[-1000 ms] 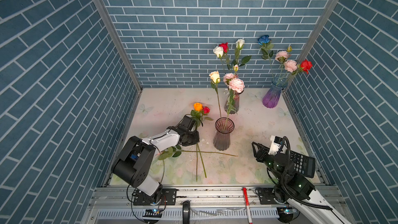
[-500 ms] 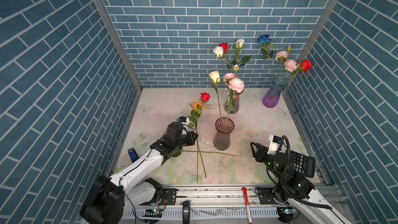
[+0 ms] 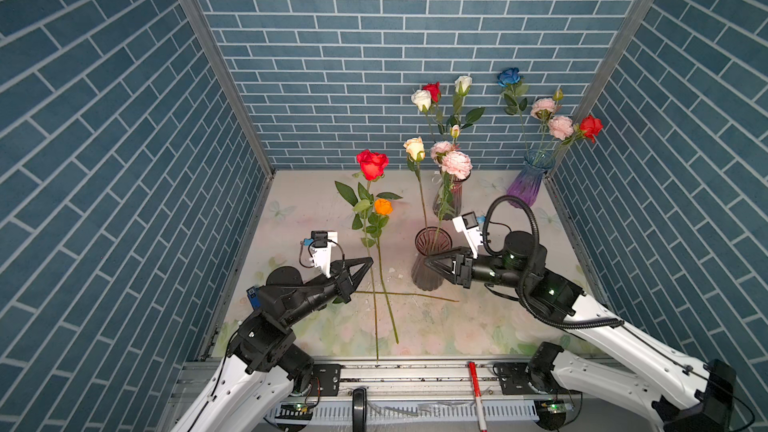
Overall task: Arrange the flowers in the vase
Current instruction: 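Lift the red rose with the left gripper while the right gripper approaches, then close the right gripper on the red rose stem beside the left gripper, then open the left gripper while the right gripper lifts the red rose high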
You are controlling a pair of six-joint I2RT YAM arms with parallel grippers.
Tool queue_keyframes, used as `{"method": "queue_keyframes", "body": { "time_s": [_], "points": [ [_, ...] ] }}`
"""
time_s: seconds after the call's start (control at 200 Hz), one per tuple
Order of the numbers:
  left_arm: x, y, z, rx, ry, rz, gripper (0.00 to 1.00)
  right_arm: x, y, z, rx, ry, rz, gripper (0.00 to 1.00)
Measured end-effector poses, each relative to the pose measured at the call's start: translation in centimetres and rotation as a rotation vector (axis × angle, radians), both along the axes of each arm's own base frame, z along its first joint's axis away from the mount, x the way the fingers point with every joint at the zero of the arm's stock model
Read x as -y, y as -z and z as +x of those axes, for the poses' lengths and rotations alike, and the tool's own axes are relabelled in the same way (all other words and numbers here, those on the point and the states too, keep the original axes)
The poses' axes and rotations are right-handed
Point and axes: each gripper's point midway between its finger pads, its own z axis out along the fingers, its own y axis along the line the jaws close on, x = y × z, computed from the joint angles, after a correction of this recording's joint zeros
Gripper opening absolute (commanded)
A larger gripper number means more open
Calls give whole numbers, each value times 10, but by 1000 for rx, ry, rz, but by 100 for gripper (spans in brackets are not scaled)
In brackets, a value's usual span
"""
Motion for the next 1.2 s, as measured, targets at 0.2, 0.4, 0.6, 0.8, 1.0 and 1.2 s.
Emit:
{"method": "queue_keyframes", "body": {
  "time_s": [0.2,0.4,0.6,0.8,1.0,1.2],
  "points": [
    [26,-17,-21,28,141,-7,0,-31,-57,-19,114,-128,57,38],
    [43,-34,-33,64,222,-8,0,-35,-63,-15,134,-116,34,40],
    [49,-45,-38,92,250,-26,0,-40,-51,-15,119,-118,-2,40],
    [58,-51,-44,98,292,-27,0,-48,-52,-16,116,-129,-9,35],
    [63,-53,-51,106,317,-27,0,-50,-64,-19,144,-139,13,0],
    [58,-52,-45,117,271,-18,60,-47,-62,-13,160,-98,-11,0]
  ]
}}
